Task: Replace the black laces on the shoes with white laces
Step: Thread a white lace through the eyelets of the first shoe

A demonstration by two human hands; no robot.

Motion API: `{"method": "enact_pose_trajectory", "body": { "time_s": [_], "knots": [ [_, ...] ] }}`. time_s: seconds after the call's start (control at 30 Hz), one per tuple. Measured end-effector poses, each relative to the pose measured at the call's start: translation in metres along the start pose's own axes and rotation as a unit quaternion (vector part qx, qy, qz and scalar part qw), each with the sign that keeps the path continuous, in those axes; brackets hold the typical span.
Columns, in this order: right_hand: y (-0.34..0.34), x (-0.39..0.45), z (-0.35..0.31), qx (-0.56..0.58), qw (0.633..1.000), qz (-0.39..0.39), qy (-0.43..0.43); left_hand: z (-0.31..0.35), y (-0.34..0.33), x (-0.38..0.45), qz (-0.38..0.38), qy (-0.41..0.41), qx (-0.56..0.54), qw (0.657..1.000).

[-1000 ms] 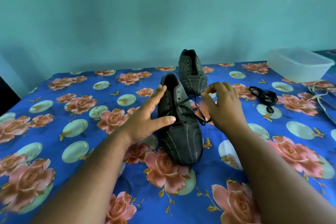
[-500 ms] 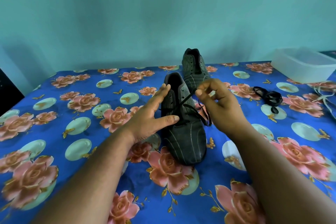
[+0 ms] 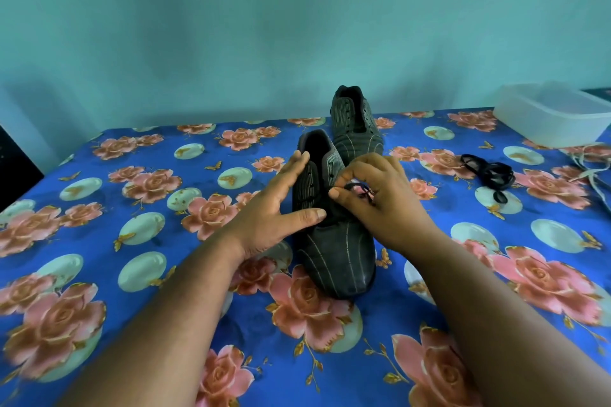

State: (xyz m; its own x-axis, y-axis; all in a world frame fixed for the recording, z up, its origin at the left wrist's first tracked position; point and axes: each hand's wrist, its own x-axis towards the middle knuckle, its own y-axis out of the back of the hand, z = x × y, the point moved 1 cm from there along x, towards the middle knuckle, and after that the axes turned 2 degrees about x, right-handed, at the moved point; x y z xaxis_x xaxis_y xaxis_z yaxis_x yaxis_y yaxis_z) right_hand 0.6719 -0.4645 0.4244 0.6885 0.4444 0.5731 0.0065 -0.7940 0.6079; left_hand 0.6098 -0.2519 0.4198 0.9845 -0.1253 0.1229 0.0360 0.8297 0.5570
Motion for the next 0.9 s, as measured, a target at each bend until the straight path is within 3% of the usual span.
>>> {"method": "enact_pose_trajectory", "body": {
  "time_s": [0.13,0.3,0.5,0.6,0.9],
  "knots": [
    [0.002,0.001,-0.003,0.032,0.999,-0.011,0.008,0.002,0.0,0.0,0.0,0.001,0.002,1.0],
    [0.012,0.003,-0.003,0.167,0.984,-0.007,-0.059,0.002,0.0,0.0,0.003,0.003,0.005,1.0],
    [0.002,0.001,-0.001,0.033,0.999,-0.029,0.013,0.001,0.0,0.0,-0.001,-0.001,-0.002,1.0],
    [0.002,0.002,-0.002,0.034,0.999,-0.031,0.011,0.002,0.0,-0.001,0.0,0.0,0.002,1.0],
    [0.005,0.001,-0.012,0.206,0.973,-0.095,-0.036,0.002,-0.001,0.001,0.003,-0.001,0.013,1.0]
  ]
}}
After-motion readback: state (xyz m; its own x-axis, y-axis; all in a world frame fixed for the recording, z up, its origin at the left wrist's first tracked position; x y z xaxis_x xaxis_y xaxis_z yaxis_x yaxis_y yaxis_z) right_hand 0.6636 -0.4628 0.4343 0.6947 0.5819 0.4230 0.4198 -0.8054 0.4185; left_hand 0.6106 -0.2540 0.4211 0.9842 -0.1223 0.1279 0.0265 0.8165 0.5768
